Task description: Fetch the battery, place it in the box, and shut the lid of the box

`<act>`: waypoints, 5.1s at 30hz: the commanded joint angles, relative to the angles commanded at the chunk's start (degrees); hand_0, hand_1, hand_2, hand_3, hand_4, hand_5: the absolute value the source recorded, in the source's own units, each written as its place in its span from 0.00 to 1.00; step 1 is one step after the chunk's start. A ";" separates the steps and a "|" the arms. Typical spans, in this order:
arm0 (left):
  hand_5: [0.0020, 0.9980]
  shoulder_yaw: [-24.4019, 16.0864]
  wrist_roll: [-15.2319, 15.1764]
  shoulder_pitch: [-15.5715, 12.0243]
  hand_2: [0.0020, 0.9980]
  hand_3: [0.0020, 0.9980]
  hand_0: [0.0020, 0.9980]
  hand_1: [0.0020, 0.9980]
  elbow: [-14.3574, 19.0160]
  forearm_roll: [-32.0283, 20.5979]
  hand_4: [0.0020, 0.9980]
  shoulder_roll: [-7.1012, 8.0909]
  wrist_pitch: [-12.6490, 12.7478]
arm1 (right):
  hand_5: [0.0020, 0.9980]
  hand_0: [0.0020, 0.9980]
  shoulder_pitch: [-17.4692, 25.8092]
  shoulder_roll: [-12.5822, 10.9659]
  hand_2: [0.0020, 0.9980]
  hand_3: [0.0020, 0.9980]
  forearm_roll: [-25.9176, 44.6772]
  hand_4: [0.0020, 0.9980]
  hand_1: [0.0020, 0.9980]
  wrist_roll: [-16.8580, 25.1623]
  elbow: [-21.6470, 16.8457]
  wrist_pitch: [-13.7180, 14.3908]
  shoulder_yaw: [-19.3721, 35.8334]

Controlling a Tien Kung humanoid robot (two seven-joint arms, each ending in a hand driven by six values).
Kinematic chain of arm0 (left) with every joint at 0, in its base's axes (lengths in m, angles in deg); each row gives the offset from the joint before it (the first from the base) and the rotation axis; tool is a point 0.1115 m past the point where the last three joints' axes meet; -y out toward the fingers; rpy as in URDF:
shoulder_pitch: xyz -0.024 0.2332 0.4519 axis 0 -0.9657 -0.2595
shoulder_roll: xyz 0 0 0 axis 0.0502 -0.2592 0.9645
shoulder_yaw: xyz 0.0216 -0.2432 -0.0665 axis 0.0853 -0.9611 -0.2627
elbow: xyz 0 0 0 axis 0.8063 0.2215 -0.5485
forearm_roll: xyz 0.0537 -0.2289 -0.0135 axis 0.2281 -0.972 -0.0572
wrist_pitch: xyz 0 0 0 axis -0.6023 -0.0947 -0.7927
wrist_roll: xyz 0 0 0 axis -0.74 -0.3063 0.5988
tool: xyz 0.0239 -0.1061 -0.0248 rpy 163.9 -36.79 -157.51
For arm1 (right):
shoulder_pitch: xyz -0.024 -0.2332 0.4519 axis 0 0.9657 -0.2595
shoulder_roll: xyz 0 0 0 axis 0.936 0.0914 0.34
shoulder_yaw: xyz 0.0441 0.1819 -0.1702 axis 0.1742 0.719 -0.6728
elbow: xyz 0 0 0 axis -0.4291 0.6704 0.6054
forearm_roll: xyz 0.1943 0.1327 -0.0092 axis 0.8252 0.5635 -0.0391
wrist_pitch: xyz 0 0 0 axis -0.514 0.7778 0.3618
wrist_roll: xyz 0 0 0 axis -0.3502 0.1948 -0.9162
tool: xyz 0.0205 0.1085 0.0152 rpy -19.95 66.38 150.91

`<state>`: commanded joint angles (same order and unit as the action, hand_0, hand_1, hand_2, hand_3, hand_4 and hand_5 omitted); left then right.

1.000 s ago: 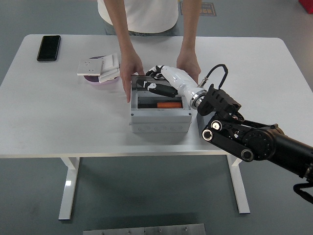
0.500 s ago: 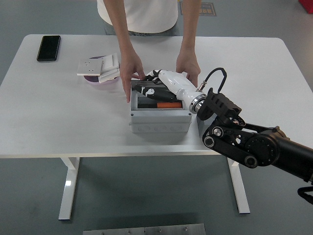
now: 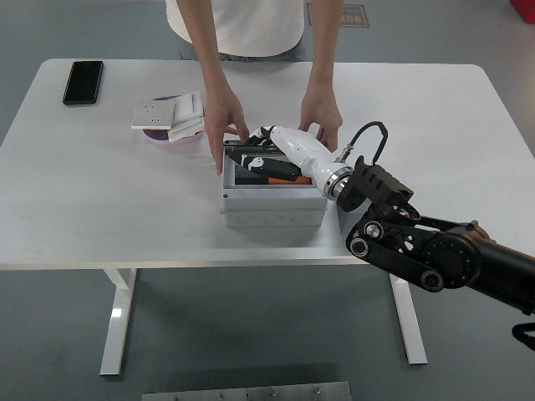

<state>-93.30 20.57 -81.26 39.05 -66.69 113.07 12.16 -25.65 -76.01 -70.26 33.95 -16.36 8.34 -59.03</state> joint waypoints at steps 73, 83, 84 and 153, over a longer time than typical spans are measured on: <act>0.00 0.88 -0.43 -0.88 0.58 0.52 0.64 0.74 -0.07 -1.45 0.38 -0.77 -0.12 | 0.53 0.53 24.83 2.67 0.57 0.61 32.44 0.76 0.47 29.07 2.09 0.36 50.17; 0.00 1.13 -0.64 -1.01 0.58 0.52 0.64 0.74 -0.11 -1.98 0.38 -0.85 -0.11 | 0.48 0.62 26.93 4.15 0.58 0.62 45.05 0.75 0.57 31.29 3.24 -2.48 54.67; 0.00 1.16 -0.67 -1.02 0.58 0.52 0.64 0.74 -0.11 -2.02 0.38 -0.86 -0.12 | 0.48 0.62 27.00 4.20 0.58 0.62 45.34 0.75 0.57 31.28 3.25 -2.50 54.71; 0.00 1.18 -0.68 -1.22 0.58 0.52 0.64 0.74 -0.19 -2.25 0.39 -0.52 -0.14 | 0.54 0.67 27.97 4.34 0.62 0.63 46.12 0.76 0.61 31.12 2.73 -2.30 54.33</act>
<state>-92.12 19.89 -82.48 38.87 -68.93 112.54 12.01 2.32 -71.67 -24.14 65.07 -13.63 6.05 -4.70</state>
